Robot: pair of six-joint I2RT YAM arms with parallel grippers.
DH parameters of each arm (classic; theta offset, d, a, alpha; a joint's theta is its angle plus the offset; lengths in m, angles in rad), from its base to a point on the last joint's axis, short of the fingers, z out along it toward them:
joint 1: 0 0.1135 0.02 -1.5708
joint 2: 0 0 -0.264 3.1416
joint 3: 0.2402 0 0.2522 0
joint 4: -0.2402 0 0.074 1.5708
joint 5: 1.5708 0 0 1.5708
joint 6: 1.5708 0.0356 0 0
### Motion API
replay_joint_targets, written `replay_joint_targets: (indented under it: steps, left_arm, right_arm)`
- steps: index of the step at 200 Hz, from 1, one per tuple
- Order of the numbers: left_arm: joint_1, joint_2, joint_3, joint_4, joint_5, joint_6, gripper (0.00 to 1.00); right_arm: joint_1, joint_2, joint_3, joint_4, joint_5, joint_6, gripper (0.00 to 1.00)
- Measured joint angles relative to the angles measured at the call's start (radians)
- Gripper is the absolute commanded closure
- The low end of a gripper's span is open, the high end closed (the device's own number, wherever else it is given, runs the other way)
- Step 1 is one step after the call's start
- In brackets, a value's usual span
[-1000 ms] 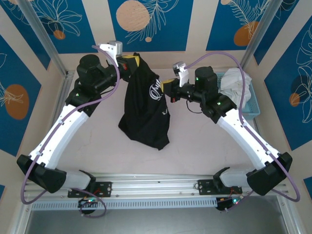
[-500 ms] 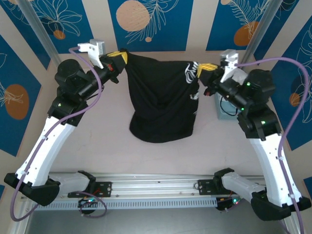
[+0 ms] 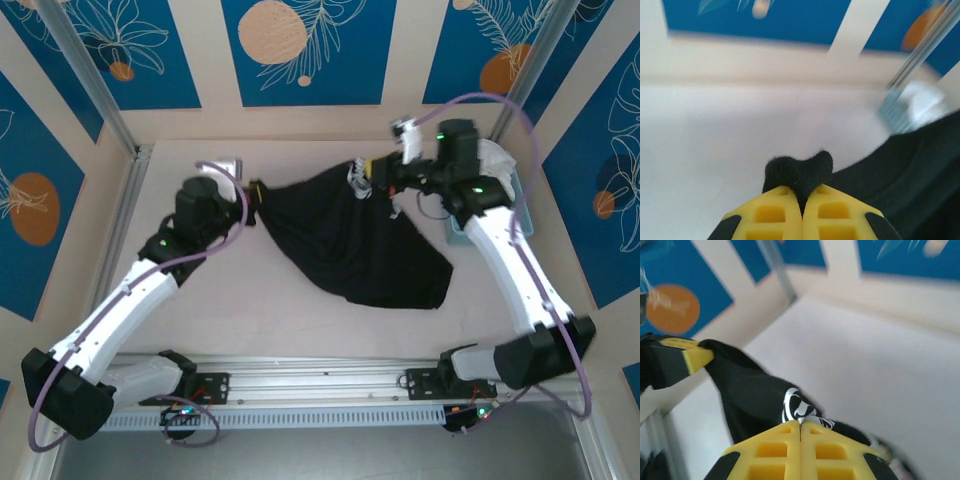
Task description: Fold the inside-out t-shirt
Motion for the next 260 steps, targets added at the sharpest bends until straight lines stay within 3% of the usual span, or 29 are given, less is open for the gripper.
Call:
replay_joint_targets:
  steps: [27,63,96,123,152,186,198,224,260]
  left_arm:
    - [0.000,-0.011,-0.228,-0.019,-0.014,-0.002,1.00]
    - [-0.002,0.010,-0.295,-0.021,-0.058,-0.002,0.59]
    - [-0.052,0.046,-0.289,0.021,-0.072,0.076,0.36]
    - [-0.143,0.101,-0.261,0.068,-0.051,0.169,0.31]
    - [-0.174,0.224,-0.189,0.089,-0.034,0.235,0.34]
    - [-0.167,0.347,-0.127,0.088,-0.078,0.265,0.51]
    - [-0.161,0.389,-0.100,0.089,-0.081,0.264,0.62]
    - [-0.134,0.477,-0.034,0.083,-0.071,0.258,1.00]
    - [-0.092,0.495,0.001,0.089,0.059,0.214,1.00]
  right_arm:
    - [0.090,0.172,-0.045,-0.011,-0.029,0.000,1.00]
    - [0.135,0.361,-0.008,-0.049,-0.014,-0.005,1.00]
    - [0.133,0.411,0.047,-0.083,0.014,-0.029,1.00]
    - [0.124,0.400,0.076,-0.103,0.032,-0.050,1.00]
    - [0.097,0.371,0.077,-0.123,0.036,-0.066,1.00]
    - [0.084,0.348,0.083,-0.151,0.052,-0.096,1.00]
    - [0.084,0.345,0.087,-0.163,0.058,-0.107,1.00]
    - [0.084,0.346,0.118,-0.193,0.097,-0.121,1.00]
    - [0.044,0.444,0.311,-0.255,0.327,-0.028,0.68]
